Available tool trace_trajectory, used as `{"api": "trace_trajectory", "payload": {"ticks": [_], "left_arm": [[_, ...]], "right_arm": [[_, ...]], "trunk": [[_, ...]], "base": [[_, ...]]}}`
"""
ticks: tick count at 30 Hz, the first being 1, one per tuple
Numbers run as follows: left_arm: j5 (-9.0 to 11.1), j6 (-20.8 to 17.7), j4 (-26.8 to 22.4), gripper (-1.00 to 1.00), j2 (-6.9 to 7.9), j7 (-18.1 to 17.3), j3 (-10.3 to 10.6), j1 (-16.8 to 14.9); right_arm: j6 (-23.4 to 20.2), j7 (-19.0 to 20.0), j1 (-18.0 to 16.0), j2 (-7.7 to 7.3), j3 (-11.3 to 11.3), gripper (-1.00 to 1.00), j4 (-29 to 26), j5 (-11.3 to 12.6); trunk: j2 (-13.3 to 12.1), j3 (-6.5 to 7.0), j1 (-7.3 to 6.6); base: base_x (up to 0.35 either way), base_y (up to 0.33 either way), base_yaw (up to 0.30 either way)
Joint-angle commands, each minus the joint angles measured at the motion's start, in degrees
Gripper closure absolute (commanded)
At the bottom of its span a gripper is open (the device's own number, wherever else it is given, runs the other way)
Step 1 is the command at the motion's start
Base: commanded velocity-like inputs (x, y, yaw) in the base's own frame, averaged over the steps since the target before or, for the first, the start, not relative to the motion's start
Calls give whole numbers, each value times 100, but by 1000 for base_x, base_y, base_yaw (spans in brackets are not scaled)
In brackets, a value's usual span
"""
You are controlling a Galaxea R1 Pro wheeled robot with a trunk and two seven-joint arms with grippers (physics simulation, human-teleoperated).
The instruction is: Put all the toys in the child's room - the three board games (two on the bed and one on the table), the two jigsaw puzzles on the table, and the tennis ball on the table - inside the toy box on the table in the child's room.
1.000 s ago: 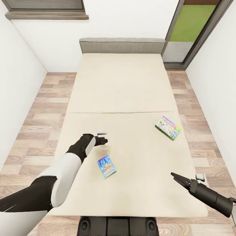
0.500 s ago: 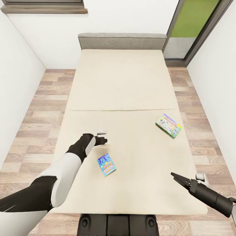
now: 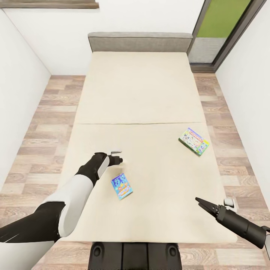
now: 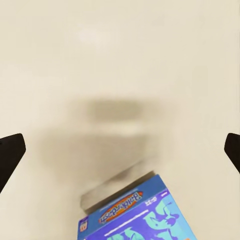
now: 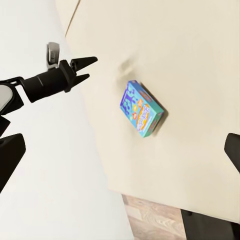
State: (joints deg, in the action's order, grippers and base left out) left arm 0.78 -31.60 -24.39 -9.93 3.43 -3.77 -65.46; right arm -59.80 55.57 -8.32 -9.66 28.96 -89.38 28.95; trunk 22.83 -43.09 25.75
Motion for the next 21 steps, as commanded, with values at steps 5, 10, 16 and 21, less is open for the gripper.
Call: {"api": "trace_trajectory", "payload": {"ticks": [5, 10, 16, 21], "left_arm": [[13, 96, -11, -100, -7, 25, -31, -1], [18, 162, -13, -100, -7, 27, -28, -1], [25, 168, -13, -100, -7, 27, -28, -1], [26, 165, -13, -100, -7, 26, -27, -1]], "right_arm": [[-20, 33, -2, -1, 5, -100, -1, -21], [-20, 33, -3, -1, 6, -100, 0, -21], [-20, 33, -3, -1, 5, -100, 2, -21], [-20, 33, -3, -1, 4, -100, 3, -21]], "trunk": [[9, -54, 3], [9, -101, 3], [9, -157, 3], [9, -204, 3]], "base": [[0, 0, 0], [0, 0, 0], [0, 0, 0], [0, 0, 0]]}}
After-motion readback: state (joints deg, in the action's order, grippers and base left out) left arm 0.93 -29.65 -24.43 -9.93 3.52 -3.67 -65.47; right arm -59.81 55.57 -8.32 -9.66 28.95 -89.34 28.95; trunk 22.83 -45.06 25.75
